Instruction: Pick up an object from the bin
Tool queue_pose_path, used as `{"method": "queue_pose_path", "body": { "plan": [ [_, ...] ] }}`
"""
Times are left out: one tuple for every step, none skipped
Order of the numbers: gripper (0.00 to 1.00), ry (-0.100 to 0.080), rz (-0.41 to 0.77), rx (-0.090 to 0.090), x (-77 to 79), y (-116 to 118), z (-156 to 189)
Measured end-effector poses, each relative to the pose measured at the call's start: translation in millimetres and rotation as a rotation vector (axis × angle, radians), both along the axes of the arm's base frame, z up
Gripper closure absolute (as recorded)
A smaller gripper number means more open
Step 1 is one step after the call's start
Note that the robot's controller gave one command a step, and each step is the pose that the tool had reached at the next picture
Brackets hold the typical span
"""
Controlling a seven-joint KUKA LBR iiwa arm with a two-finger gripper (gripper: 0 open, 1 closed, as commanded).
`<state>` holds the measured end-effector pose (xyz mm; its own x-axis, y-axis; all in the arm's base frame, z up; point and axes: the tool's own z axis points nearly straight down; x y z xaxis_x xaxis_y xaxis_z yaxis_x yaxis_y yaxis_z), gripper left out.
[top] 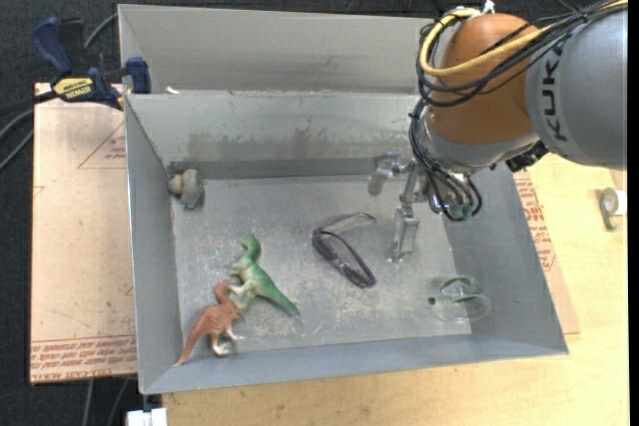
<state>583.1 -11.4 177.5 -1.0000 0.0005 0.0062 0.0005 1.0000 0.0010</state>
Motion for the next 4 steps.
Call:
{"method": "queue_pose_path", "body": {
  "plan": [
    [0.00,-0.008,0.001,0.000,1.7,0,5],
    [0.00,0.005,-0.124,0.001,-50.8,32,-110],
    [0.00,-0.012,-0.297,0.001,-34.2,30,-48],
    [0.00,0.005,-0.125,0.002,-50.9,33,-111]
  ]
}}
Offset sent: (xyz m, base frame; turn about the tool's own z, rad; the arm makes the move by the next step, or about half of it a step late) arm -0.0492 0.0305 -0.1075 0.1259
